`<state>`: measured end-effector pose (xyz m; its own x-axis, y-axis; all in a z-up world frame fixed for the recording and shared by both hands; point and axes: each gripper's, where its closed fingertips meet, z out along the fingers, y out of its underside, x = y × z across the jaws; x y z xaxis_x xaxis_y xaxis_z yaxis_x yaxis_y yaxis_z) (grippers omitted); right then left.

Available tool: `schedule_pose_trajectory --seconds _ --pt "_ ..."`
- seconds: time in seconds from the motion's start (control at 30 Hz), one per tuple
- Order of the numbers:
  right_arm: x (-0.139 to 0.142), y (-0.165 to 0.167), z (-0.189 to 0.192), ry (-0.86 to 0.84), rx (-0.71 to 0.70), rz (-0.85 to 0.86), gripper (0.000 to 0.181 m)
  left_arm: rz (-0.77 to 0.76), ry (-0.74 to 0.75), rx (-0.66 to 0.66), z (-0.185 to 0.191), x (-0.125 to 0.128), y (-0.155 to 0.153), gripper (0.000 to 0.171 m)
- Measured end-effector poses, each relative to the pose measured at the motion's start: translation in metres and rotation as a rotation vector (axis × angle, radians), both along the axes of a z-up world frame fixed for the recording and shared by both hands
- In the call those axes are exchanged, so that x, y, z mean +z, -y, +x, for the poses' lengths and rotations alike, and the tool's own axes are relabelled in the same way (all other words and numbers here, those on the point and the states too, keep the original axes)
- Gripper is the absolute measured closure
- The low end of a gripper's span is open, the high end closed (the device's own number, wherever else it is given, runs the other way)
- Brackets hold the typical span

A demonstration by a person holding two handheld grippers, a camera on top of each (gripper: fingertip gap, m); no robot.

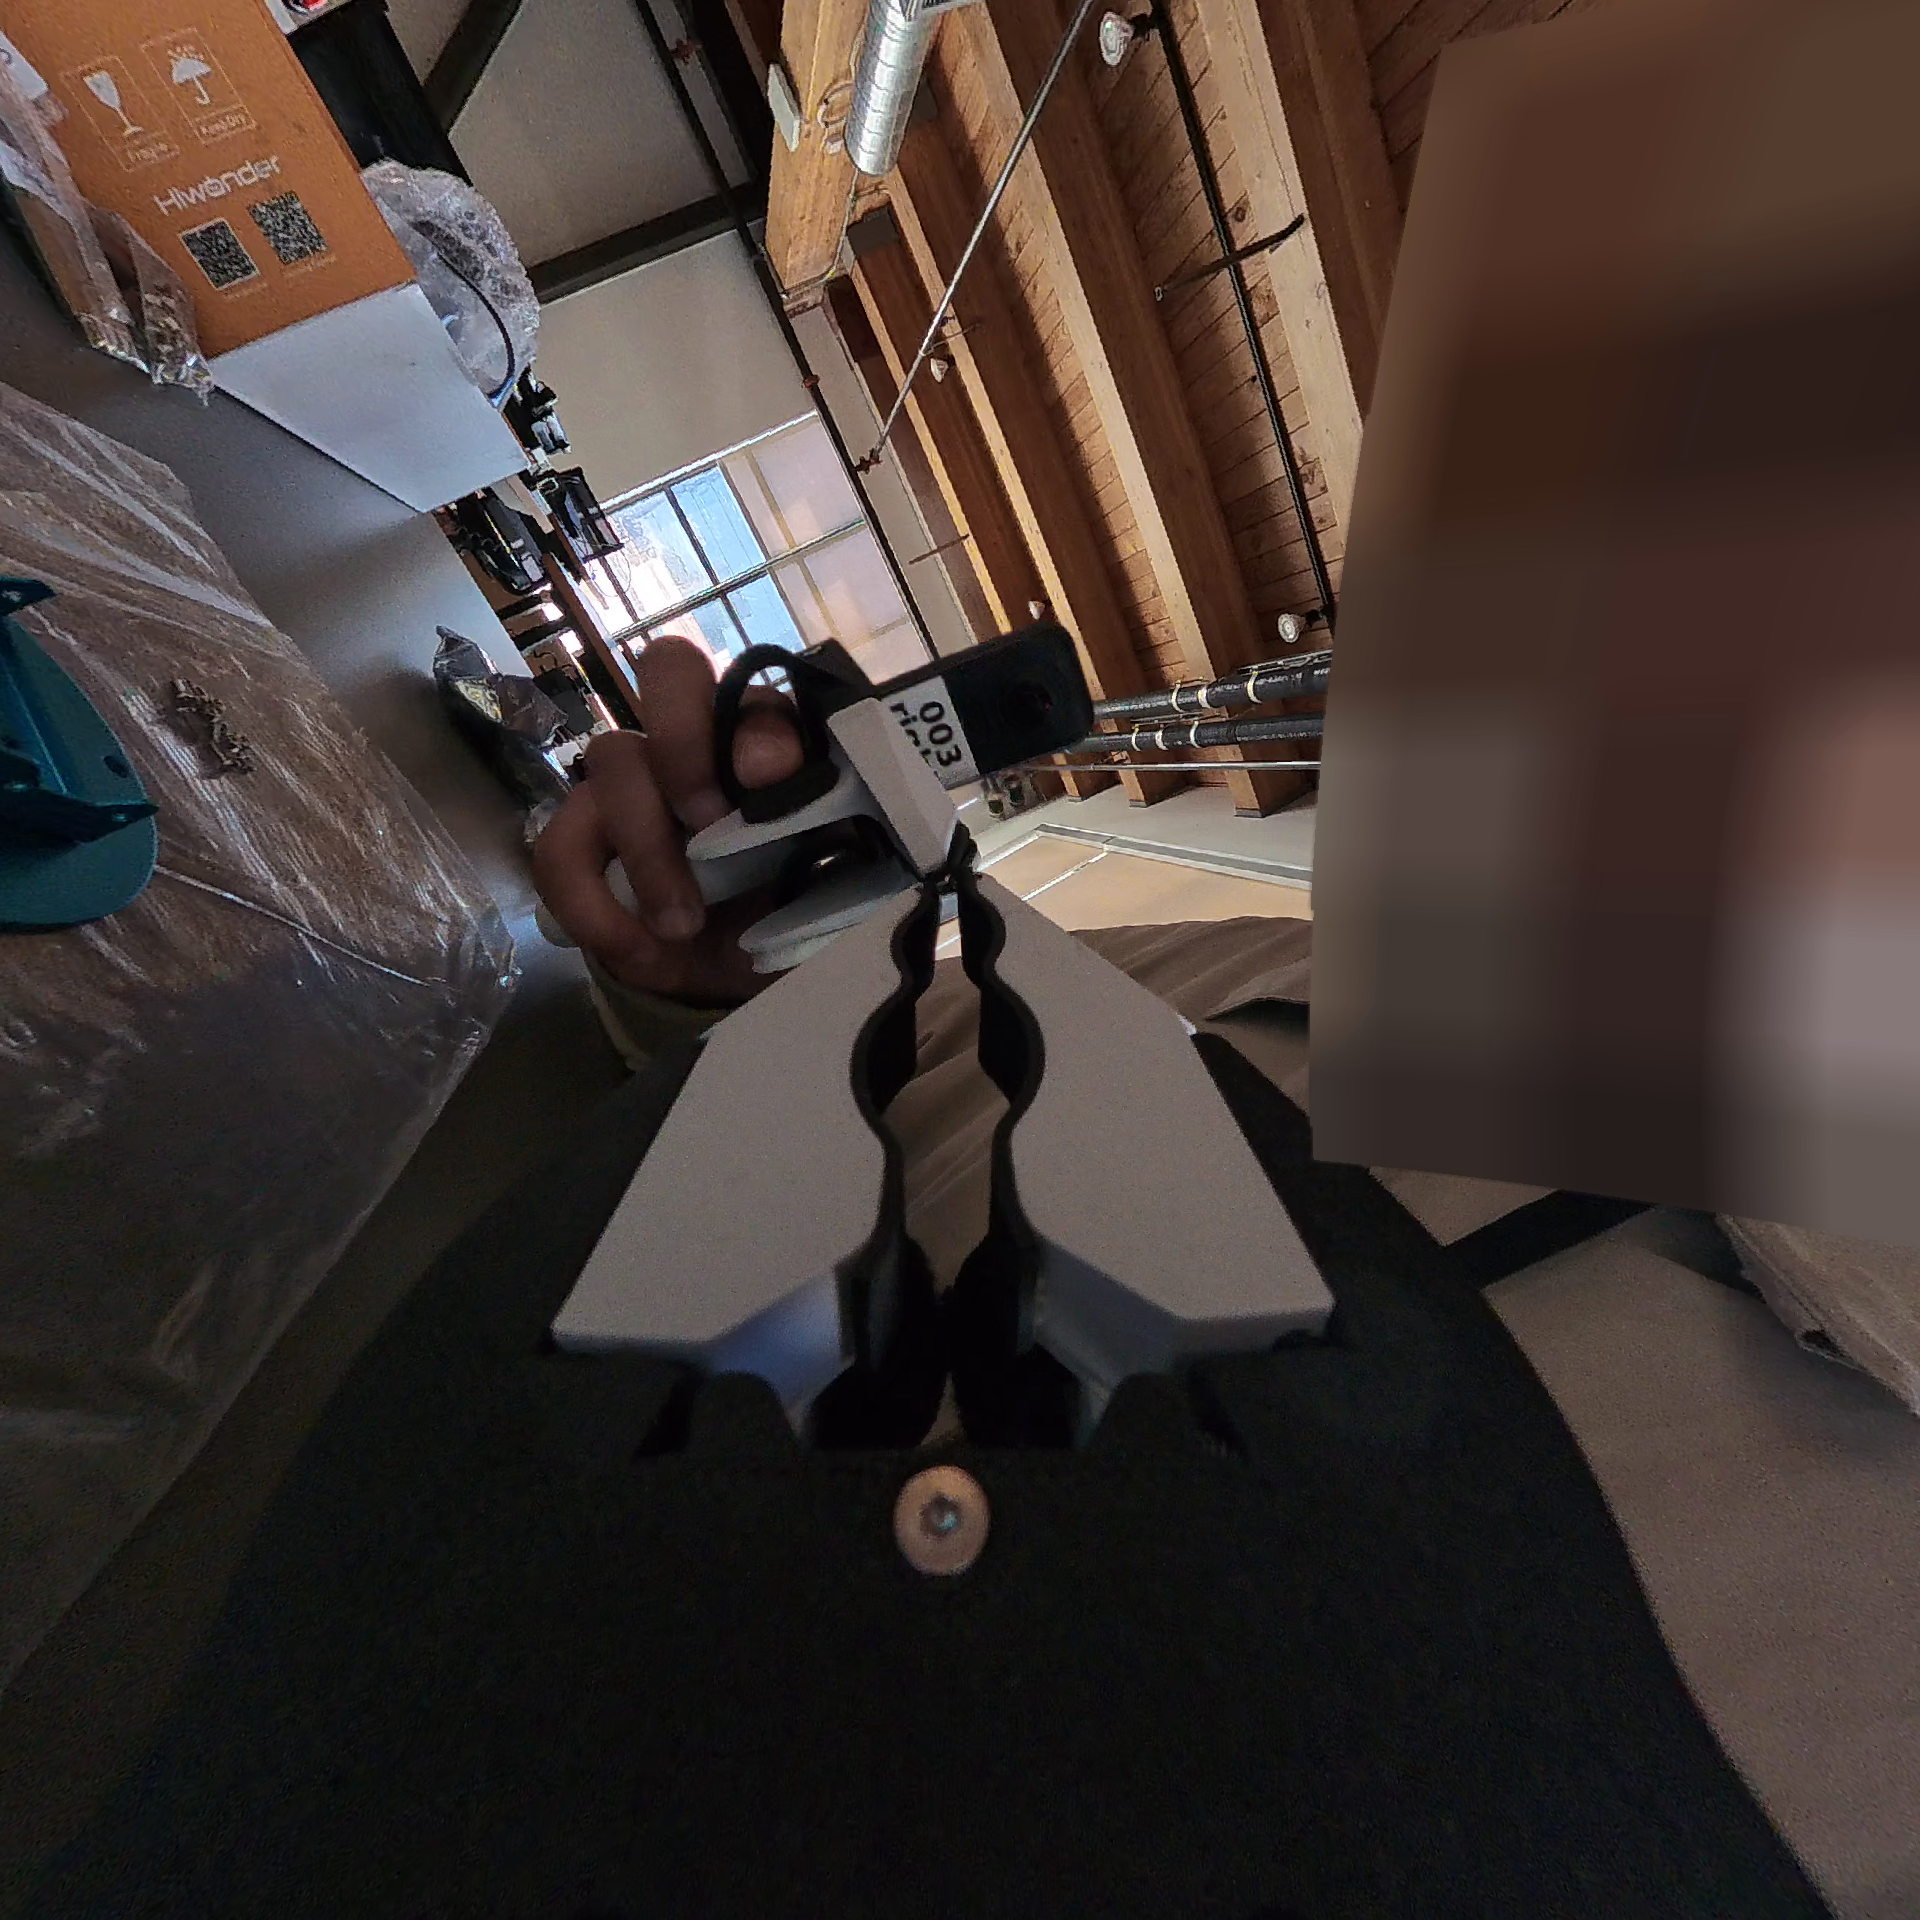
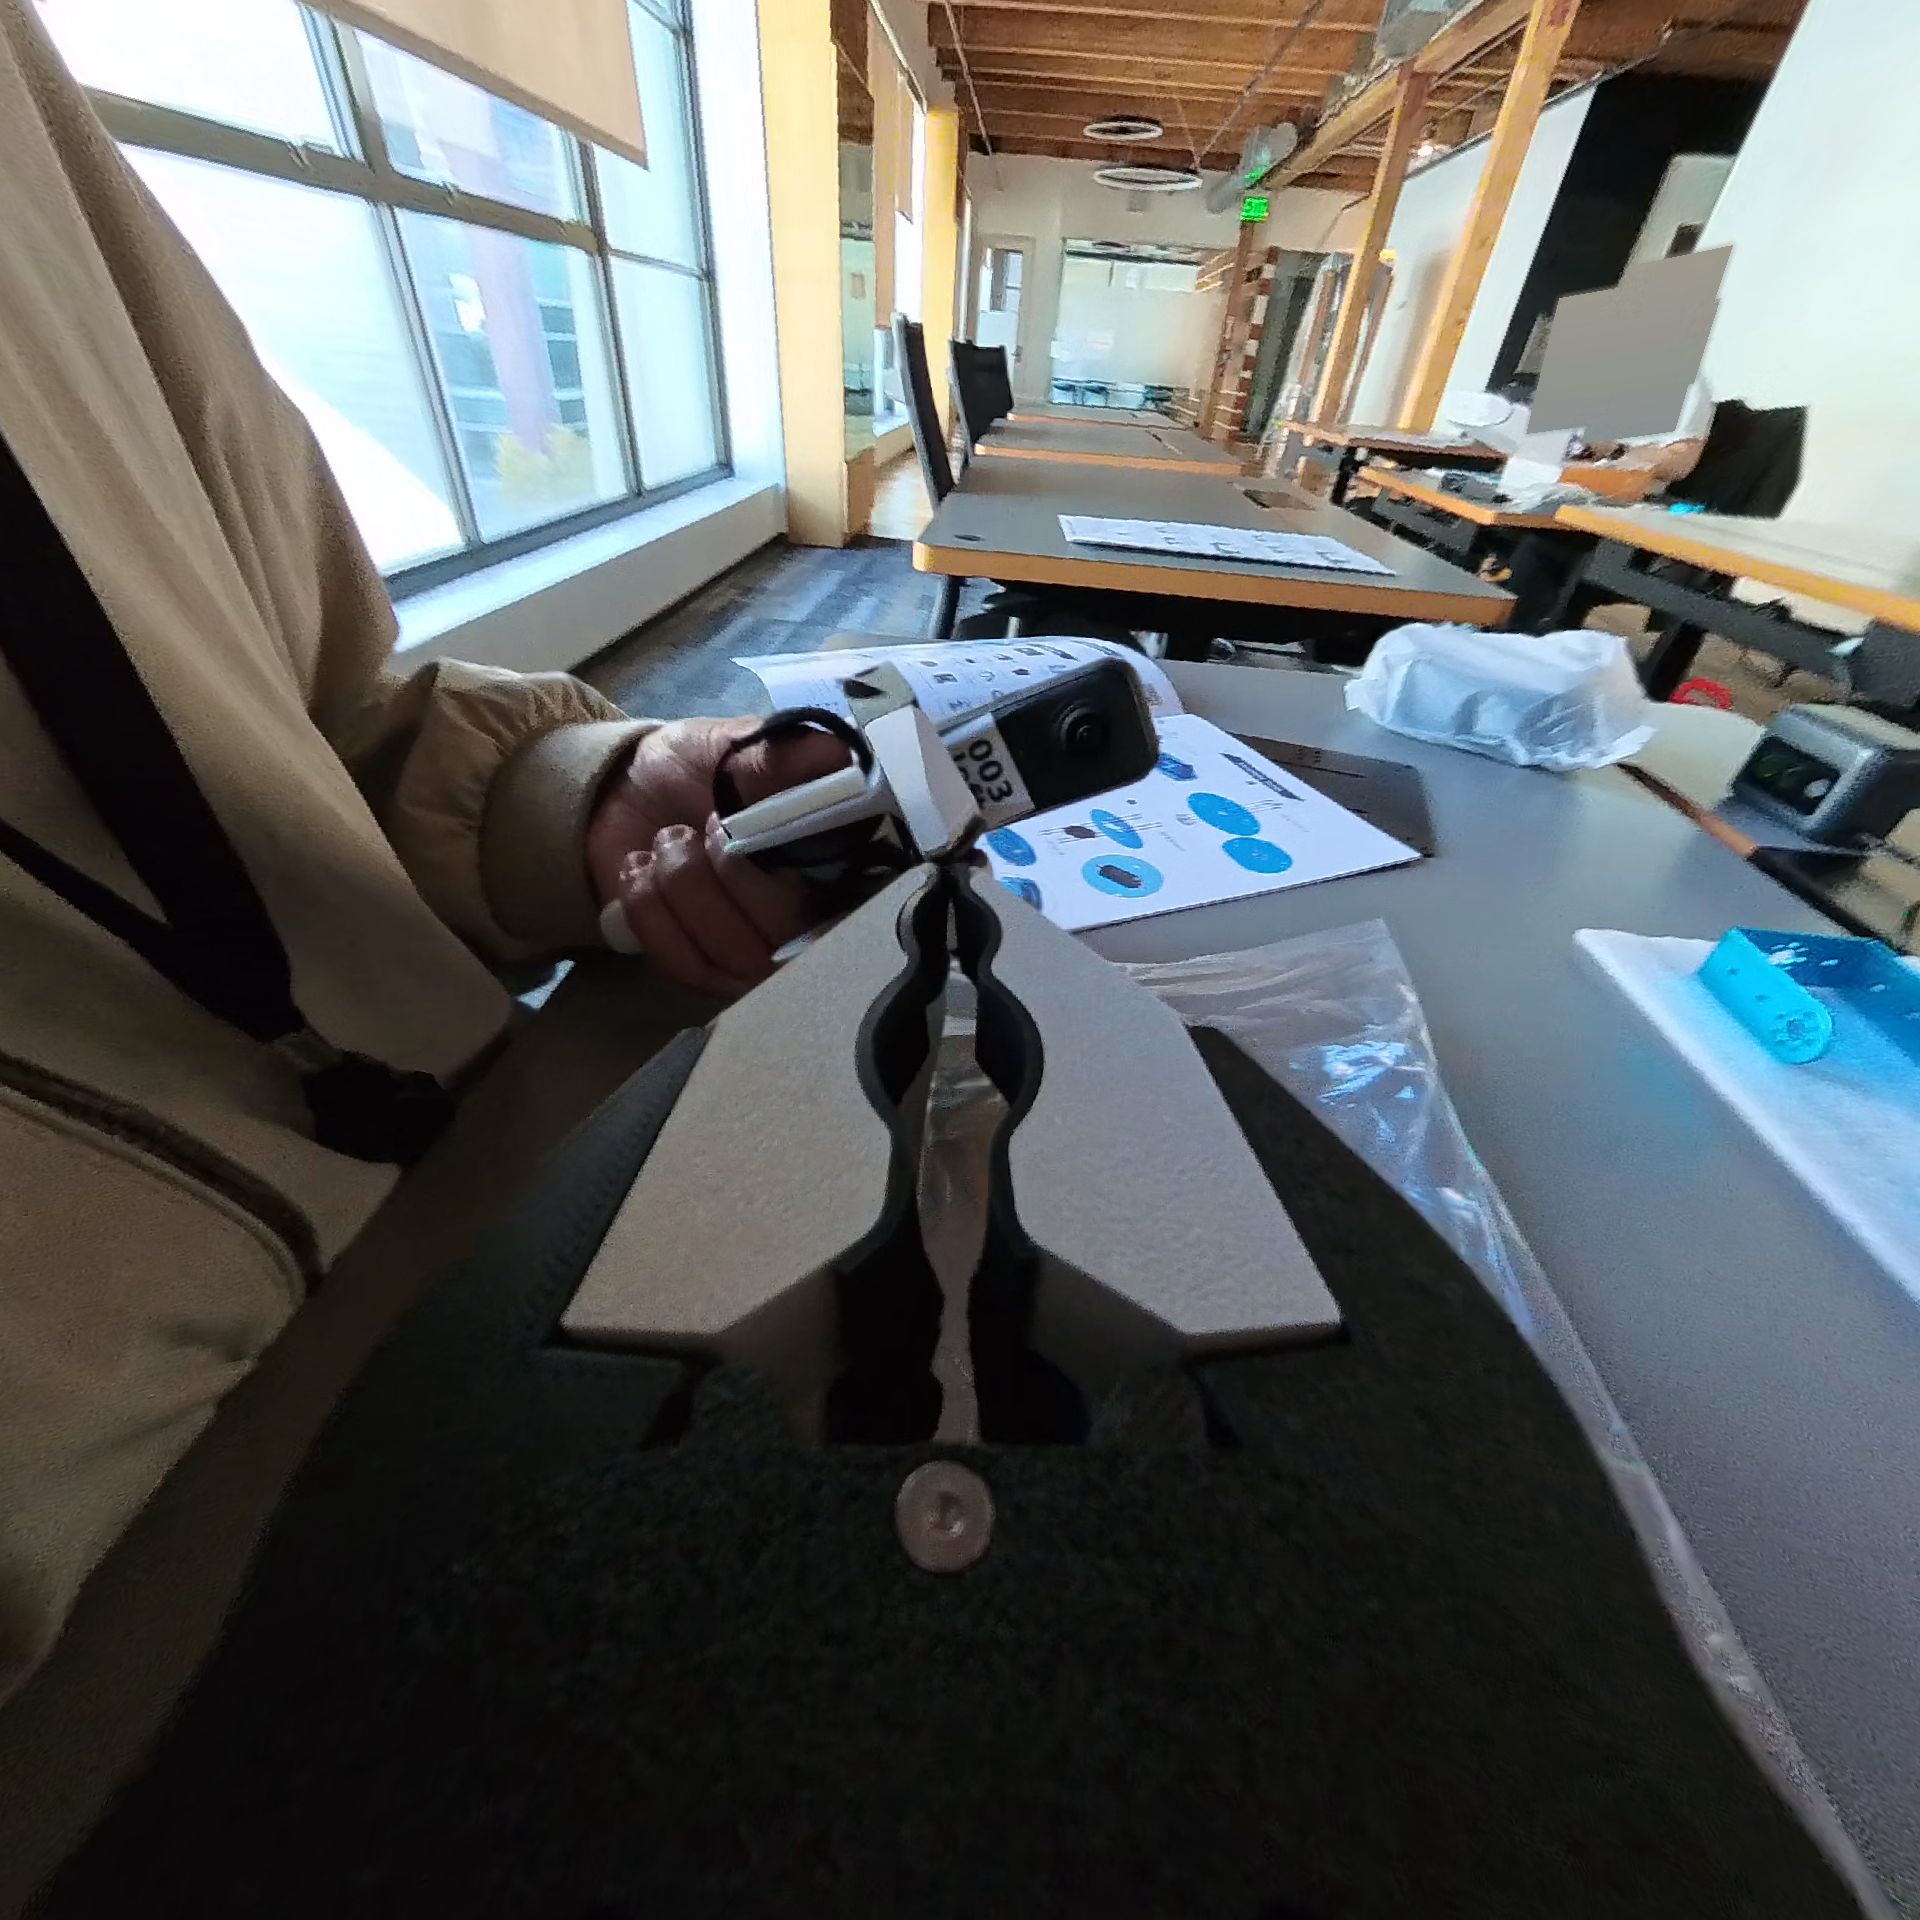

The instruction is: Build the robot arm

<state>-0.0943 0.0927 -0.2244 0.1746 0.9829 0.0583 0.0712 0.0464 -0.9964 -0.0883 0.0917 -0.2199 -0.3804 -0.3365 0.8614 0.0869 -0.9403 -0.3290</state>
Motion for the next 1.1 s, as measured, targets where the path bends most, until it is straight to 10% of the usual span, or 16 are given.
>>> schedule_pose_trajectory --seconds 0.53,0.87,1.1 --pt "-0.008 -0.006 0.003 -0.020 0.038 -0.132 0.181 0.099 -0.056 0.045 0.002 -0.006 -0.004 0.171" --pt "-0.053 -0.044 0.033 0.259 -0.142 -0.129 0.181 0.302 -0.489 0.191 0.011 -0.052 -0.033 0.171" --pt "-0.008 -0.047 0.034 -0.201 -0.006 -0.577 0.181 0.695 -0.659 0.359 0.029 -0.048 -0.041 0.153"
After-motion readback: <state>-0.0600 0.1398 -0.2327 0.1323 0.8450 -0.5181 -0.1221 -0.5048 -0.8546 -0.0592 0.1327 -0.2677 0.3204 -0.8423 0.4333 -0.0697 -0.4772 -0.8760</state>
